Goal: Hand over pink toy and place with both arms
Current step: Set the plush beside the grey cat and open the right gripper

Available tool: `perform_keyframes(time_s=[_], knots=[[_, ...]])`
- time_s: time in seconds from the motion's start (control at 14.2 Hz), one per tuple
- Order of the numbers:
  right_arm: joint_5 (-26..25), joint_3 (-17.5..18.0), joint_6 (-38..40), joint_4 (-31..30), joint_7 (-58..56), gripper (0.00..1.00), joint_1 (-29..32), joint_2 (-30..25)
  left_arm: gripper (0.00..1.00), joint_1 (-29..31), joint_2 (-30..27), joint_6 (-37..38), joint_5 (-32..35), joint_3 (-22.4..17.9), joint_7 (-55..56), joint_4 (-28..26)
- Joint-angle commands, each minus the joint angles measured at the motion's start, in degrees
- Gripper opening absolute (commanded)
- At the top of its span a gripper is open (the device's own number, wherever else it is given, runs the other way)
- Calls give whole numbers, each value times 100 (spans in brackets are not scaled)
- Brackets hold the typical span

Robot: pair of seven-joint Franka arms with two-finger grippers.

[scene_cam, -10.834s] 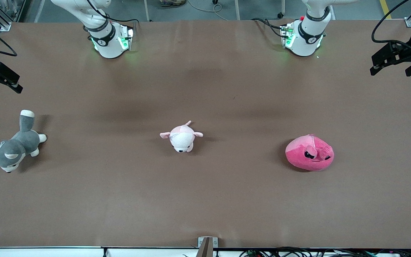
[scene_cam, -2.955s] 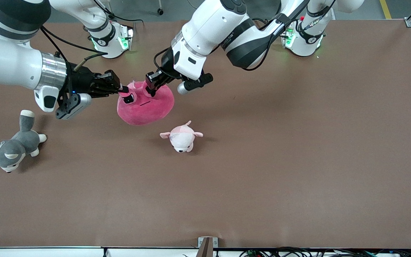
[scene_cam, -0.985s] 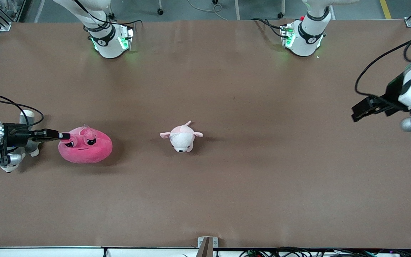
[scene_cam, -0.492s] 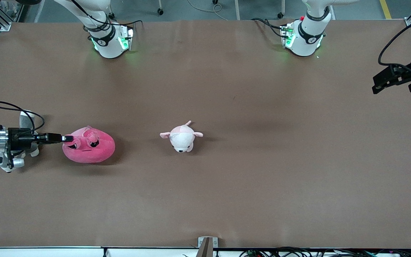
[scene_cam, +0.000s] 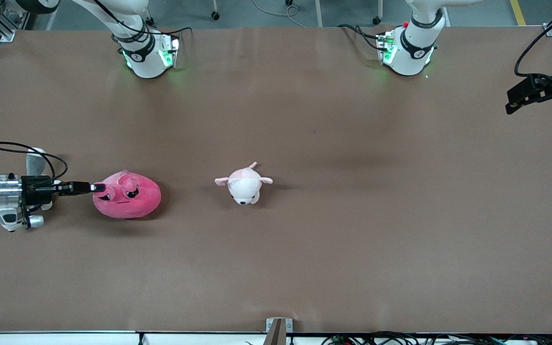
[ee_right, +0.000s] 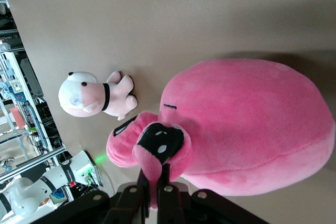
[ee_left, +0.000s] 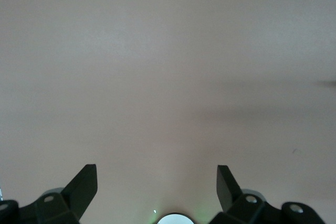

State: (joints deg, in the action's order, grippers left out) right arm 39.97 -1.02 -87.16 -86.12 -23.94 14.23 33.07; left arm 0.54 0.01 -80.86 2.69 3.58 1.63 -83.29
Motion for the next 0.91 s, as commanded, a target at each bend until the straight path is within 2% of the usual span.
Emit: perform_keyframes(time_s=[0.0,0.28,0.35,0.42,0.56,0.84], knots=[[134,76,85,105,-32,1,63,120,100,78,-265,-245,-67,20,-110,-336],[143,76,59,105,-277,2,54,287,100,78,-230,-352,-58,46,-31,-381],[134,76,41,105,-409,10,54,287,100,69,-230,-352,-67,64,-31,-381],[116,67,33,105,-454,36,45,287,100,78,-230,-360,-67,125,-31,-381],[99,67,32,139,-419,100,36,279,100,78,-256,-334,-76,160,-40,-398],[-199,41,112,552,-270,100,80,200,100,104,-326,-299,-365,187,-119,-407]])
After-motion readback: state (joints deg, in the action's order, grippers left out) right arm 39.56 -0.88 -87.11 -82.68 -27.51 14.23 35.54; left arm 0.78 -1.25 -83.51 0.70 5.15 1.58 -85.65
